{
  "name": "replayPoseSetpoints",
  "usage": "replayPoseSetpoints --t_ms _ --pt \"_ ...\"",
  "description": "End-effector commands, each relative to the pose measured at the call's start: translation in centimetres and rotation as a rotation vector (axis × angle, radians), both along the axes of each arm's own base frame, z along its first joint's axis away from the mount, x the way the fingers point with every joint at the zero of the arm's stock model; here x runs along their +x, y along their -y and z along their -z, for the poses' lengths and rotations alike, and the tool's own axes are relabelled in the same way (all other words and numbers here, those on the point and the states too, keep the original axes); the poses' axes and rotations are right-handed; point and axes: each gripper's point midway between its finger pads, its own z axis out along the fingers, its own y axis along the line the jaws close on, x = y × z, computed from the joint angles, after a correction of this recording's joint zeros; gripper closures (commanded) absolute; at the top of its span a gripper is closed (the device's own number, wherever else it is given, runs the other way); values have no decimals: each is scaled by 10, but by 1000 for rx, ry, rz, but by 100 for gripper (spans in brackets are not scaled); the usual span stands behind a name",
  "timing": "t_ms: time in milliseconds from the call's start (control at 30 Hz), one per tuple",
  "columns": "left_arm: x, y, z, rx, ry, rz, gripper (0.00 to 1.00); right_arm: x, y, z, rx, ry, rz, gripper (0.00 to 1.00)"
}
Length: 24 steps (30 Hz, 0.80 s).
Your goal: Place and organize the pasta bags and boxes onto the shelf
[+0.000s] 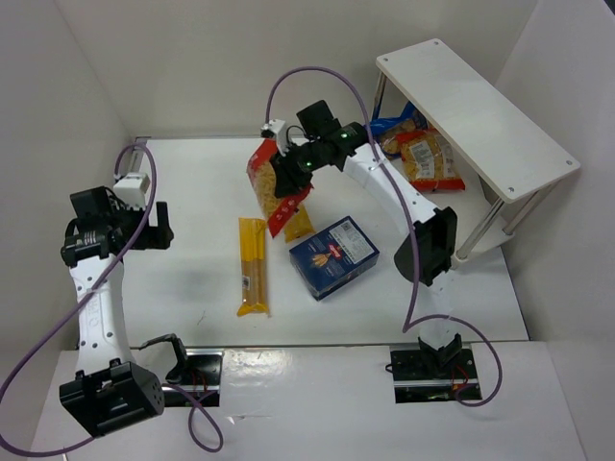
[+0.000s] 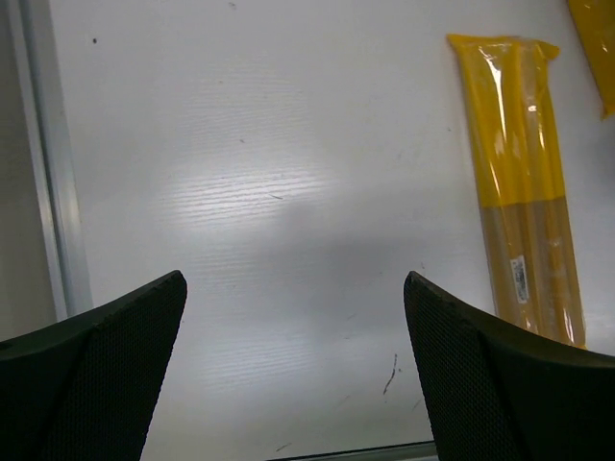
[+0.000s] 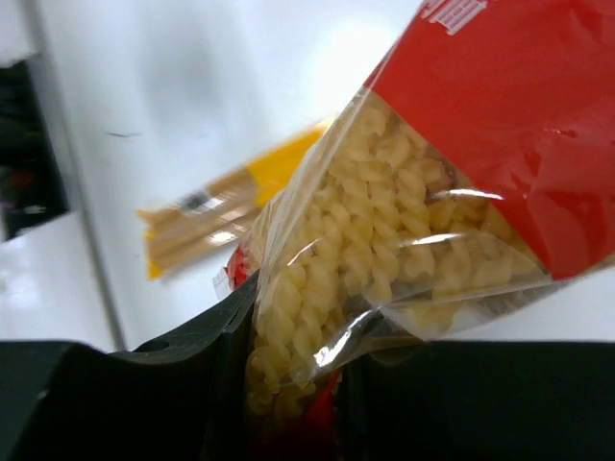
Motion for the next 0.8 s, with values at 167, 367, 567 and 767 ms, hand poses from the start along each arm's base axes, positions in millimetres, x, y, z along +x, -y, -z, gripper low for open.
replayPoseSetpoints --t_ms 167,367,567,767 --pt "12 -26 -3 57 58 -134 1 65 89 -47 -131 331 518 100" --pt "11 -29 -1 50 58 -150 1 72 159 -37 -171 278 789 100" --pt "13 -30 4 44 40 -149 1 64 228 4 -253 200 1098 100" --pt "12 -32 10 39 23 -158 1 64 265 0 -282 231 1324 100"
